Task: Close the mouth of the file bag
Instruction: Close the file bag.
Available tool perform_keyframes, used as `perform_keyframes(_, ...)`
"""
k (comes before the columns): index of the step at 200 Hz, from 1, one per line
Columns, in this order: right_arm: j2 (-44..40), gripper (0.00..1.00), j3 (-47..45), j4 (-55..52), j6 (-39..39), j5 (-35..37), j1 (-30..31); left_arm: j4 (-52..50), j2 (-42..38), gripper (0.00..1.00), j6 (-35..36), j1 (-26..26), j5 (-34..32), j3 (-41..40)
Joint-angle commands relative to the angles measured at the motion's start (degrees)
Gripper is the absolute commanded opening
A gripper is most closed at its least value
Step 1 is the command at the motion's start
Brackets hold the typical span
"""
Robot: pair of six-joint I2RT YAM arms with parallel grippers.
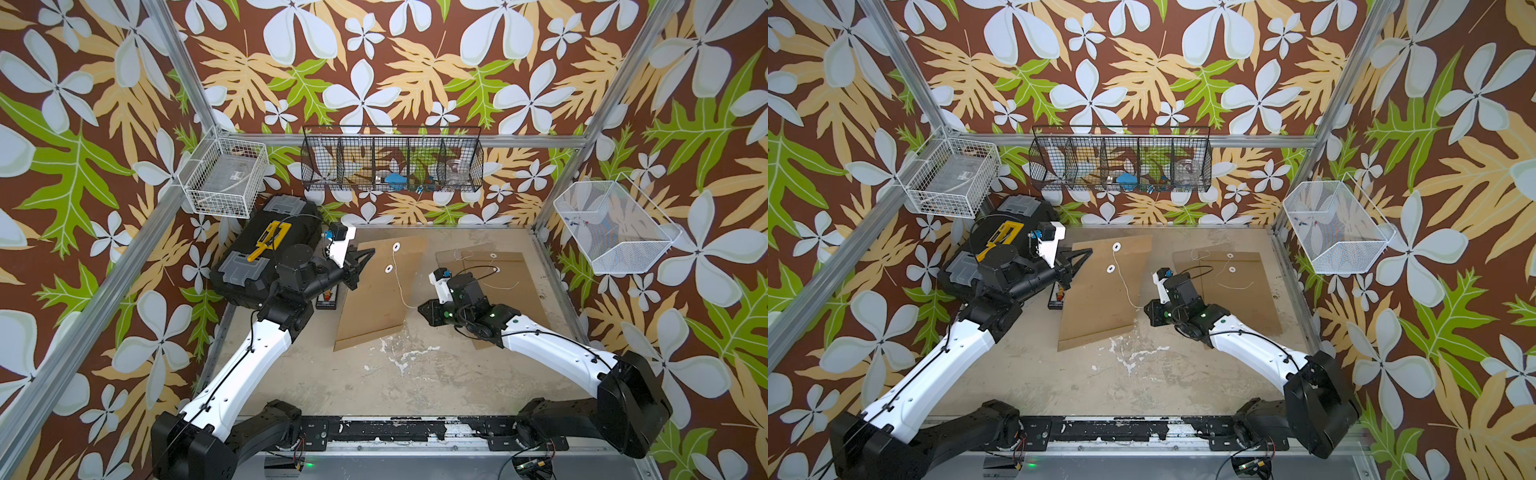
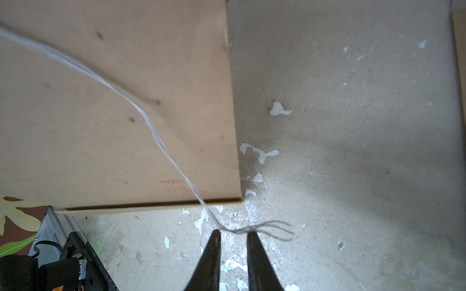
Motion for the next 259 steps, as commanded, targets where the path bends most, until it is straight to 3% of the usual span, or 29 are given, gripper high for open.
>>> perform_keyframes(1,-0.80,0.23,-1.53,0.77,-1.30,0.24,-0.24,2.41,-0.41,0.00,1.68,0.21,-0.89,0.57)
perform_keyframes(43,-4.79,0.29,-3.07,2.30,-4.32,4.35,-0.41,1.70,-0.63,0.00,1.81,0.22,-0.13,2.61)
perform_keyframes(157,-9.64,0.60,-10.75,12.47,-5.28,9.30,-0.38,0.50,-0.60,0.00,4.78,0.21,0.67,8.62)
perform_keyframes(225,-15.06,0.58,-17.75,31.75,-15.43,7.90,2.22,0.72,-0.41,0.00,3.24,0.21,2.18,10.53)
perform_keyframes(259,-11.75,0.56,-16.21,36.78,-19.54,8.87,5.39,1.50,-0.95,0.00,1.35,0.15,3.54,10.97)
